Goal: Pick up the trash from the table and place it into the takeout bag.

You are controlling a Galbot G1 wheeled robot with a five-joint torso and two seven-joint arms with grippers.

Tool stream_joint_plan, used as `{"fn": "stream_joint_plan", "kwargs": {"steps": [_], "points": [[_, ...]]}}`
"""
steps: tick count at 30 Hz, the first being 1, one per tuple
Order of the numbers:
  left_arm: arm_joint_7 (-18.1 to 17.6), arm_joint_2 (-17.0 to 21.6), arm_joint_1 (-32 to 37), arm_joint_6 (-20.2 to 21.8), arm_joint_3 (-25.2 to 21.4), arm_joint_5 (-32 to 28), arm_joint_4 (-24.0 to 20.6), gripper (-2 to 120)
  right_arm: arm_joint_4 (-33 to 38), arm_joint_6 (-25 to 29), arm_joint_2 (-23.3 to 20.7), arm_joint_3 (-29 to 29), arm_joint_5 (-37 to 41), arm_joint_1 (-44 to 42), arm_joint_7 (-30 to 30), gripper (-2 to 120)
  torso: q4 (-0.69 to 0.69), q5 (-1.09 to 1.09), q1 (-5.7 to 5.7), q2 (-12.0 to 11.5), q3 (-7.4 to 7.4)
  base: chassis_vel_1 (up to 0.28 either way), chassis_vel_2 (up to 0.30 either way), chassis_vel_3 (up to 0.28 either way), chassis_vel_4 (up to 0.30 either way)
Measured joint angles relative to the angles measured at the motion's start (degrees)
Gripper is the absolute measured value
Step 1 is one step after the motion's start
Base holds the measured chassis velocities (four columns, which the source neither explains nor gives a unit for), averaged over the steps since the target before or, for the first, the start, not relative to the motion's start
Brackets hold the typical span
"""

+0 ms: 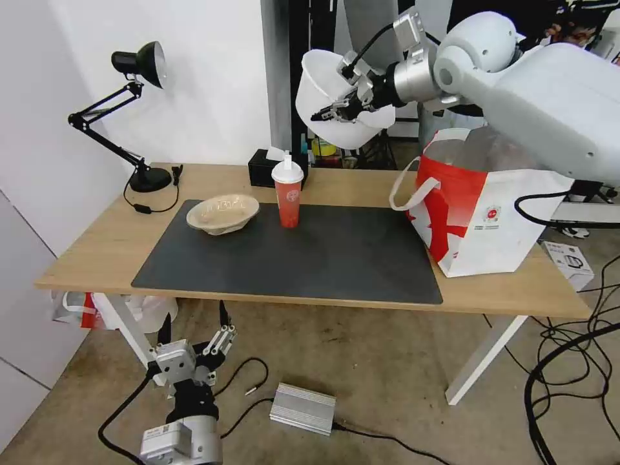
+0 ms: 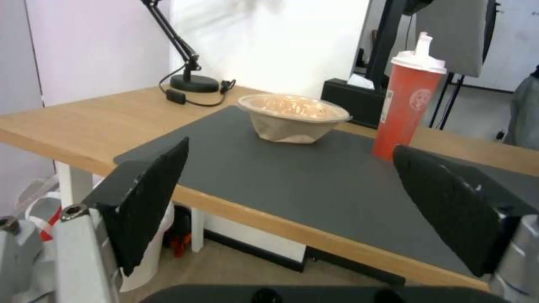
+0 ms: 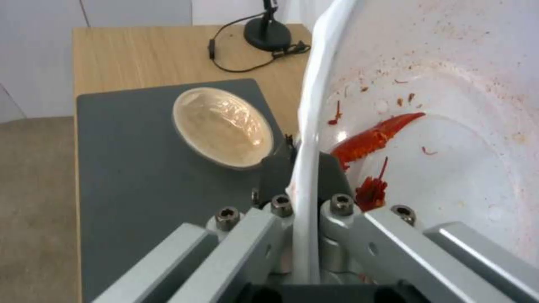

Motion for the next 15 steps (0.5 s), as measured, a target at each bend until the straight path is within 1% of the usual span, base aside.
{"fn": "stream_joint_plan", "kwargs": {"steps": [5,15], "points": [[0.0,-0.12,0.08,-0.05,0.22,0.05,0.02,95,0.14,0.01,-0.35,-0.06,0.0,0.05,-0.01,0,0.0,0.0,0.0,0.0,0.0,0.0,0.0,0.0,0.0],[-0.01,0.6,0.06,-0.4,-0.06,0.13,0.16,95,1.09,0.01,-2.75,-1.38,-0.02,1.02,-0.73,0,0.0,0.0,0.0,0.0,0.0,0.0,0.0,0.0,0.0]]}}
